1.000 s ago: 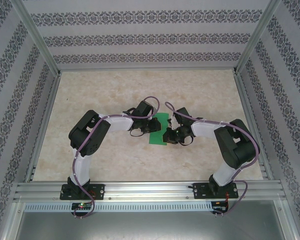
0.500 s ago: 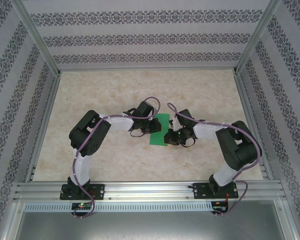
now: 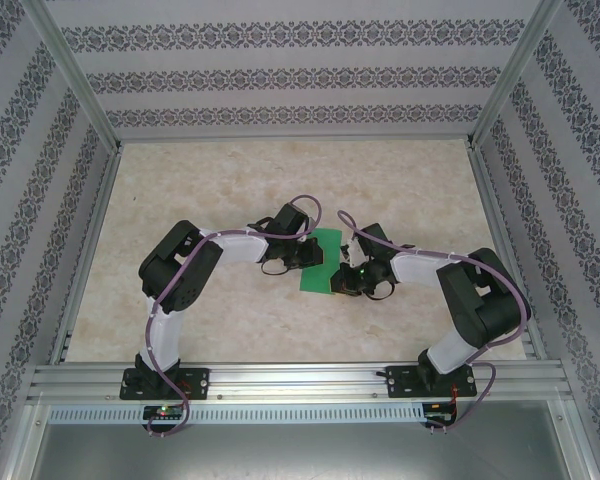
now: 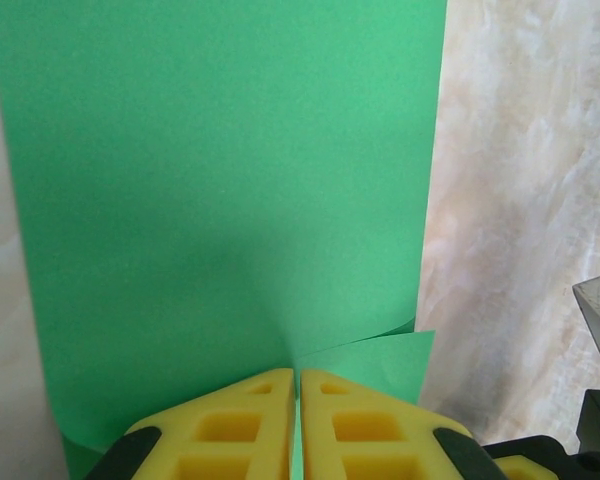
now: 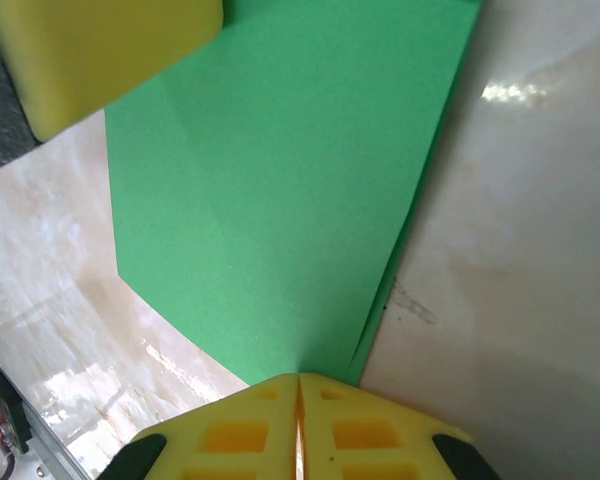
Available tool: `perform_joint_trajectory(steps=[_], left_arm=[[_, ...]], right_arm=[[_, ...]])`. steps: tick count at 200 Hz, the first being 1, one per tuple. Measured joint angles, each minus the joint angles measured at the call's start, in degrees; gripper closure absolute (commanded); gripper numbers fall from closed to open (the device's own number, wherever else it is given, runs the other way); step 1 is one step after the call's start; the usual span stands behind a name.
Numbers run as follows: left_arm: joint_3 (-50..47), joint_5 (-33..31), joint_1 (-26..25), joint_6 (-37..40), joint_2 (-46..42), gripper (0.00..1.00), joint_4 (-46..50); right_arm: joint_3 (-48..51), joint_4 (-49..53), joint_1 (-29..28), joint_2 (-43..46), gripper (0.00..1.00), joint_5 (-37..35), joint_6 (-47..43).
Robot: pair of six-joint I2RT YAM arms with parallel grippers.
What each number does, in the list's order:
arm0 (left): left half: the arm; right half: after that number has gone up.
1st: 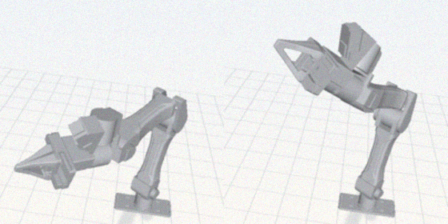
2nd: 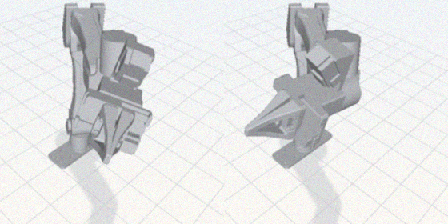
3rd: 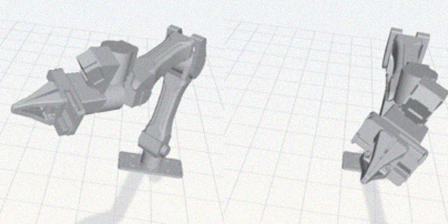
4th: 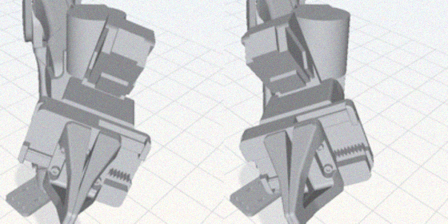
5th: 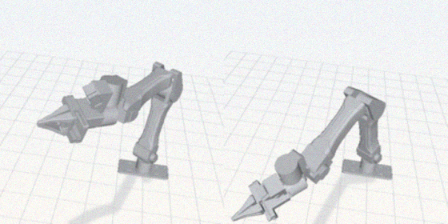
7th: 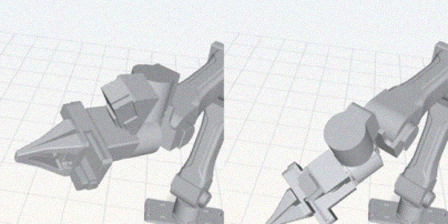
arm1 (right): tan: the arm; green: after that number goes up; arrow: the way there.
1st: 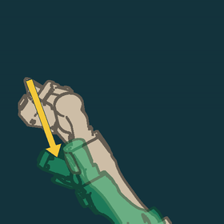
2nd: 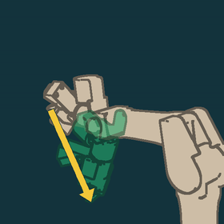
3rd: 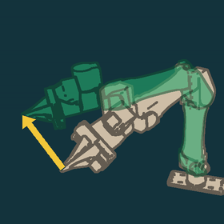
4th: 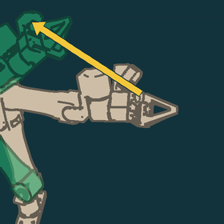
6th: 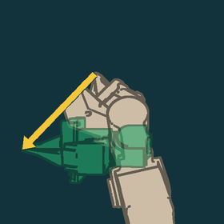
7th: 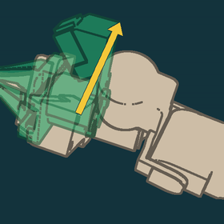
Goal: Fold a paper plane with a square sheet of paper (pick it up from the middle)
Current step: Fold the triangle a second time at the center of the table.
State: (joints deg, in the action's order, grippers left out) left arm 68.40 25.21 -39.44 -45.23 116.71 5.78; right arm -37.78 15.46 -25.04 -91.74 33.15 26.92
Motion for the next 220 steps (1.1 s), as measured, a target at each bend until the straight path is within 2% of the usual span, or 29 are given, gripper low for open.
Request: perform_joint_trajectory(steps=[80, 120, 158, 220], left_arm=[[0.0, 0.0, -0.1, 0.2, 0.0, 0.87, 0.0], [0.0, 0.0, -0.1, 0.2, 0.0, 0.86, 0.0], [0.0, 0.2, -0.1, 0.2, 0.0, 0.86, 0.0], [0.0, 0.5, -0.1, 0.4, 0.0, 0.85, -0.1]], right_arm=[[1.9, 7.3, 0.1, 5.5, 0.87, 0.0, 0.6], [-0.8, 4.7, -0.1, 7.4, 0.87, 0.7, 4.2], [-4.5, -0.5, -0.5, 1.8, 0.89, 1.2, 6.5], [-1.8, -2.9, 1.2, -3.2, 0.89, 2.1, 6.4]])
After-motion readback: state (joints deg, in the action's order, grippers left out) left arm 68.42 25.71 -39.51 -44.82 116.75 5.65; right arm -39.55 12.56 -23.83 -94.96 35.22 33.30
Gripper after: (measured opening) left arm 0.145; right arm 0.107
